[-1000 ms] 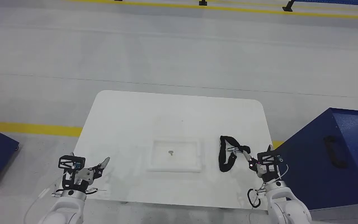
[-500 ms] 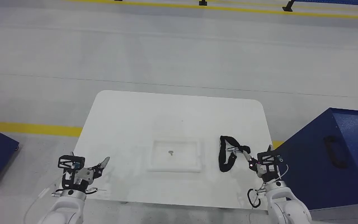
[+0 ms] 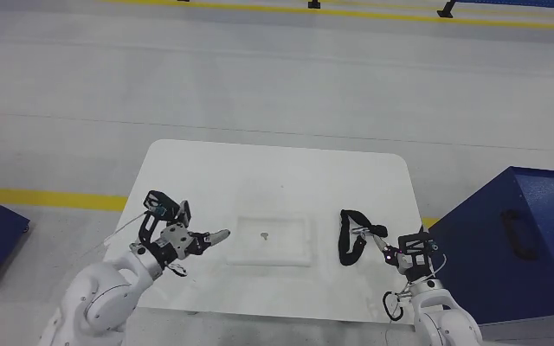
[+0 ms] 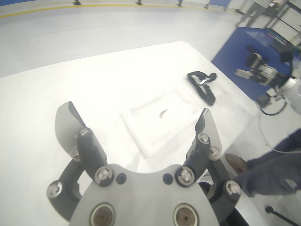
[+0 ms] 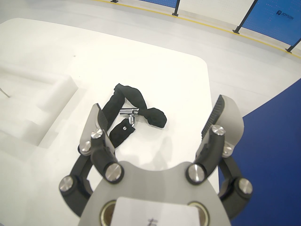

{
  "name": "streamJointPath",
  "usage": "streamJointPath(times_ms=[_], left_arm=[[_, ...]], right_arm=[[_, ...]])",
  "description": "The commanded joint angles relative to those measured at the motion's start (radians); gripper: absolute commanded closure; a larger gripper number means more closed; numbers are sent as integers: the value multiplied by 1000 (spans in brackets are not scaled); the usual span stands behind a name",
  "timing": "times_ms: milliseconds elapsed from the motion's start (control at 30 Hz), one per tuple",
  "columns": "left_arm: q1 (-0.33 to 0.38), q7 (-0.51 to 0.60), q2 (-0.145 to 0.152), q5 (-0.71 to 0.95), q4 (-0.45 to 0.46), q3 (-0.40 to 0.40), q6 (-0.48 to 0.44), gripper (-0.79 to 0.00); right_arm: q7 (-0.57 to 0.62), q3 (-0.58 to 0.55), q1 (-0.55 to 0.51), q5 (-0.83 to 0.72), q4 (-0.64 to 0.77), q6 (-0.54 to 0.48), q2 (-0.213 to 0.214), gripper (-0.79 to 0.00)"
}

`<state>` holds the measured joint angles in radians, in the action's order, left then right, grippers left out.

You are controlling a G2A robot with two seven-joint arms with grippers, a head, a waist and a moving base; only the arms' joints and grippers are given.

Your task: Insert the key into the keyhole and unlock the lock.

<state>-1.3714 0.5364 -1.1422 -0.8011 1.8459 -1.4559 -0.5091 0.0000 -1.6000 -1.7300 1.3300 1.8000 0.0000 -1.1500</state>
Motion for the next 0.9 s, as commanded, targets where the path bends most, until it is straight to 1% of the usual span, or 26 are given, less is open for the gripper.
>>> streamJointPath(times_ms=[0, 67, 133, 200, 367, 500, 600, 667, 800, 833, 867], left_arm=[[96, 68, -6, 49, -67, 92, -61, -785], [176, 137, -11, 86, -130, 161, -107, -785], [244, 186, -16, 95, -185, 228, -163, -785], [307, 225, -22, 85, -235, 283, -202, -785], [446, 274, -45, 28, -342, 414, -219, -785], [555, 287, -68, 12, -459, 499, -204, -785], [617, 277, -88, -42, -537, 567, -194, -785], [653, 277, -102, -60, -595, 612, -207, -785], [737, 322, -134, -4, -732, 683, -236, -785], [751, 327, -139, 10, -752, 690, -236, -785], [751, 327, -139, 10, -752, 690, -236, -785]], right_arm=[[0, 0, 0, 0, 0, 0, 0, -785], [0, 0, 0, 0, 0, 0, 0, -785], [0, 0, 0, 0, 0, 0, 0, -785], [0, 0, 0, 0, 0, 0, 0, -785], [0, 0, 0, 0, 0, 0, 0, -785], [0, 0, 0, 0, 0, 0, 0, -785], [0, 0, 0, 0, 0, 0, 0, -785], [0, 0, 0, 0, 0, 0, 0, -785], [0, 0, 0, 0, 0, 0, 0, -785], [0, 0, 0, 0, 0, 0, 0, -785], [0, 0, 0, 0, 0, 0, 0, -785]])
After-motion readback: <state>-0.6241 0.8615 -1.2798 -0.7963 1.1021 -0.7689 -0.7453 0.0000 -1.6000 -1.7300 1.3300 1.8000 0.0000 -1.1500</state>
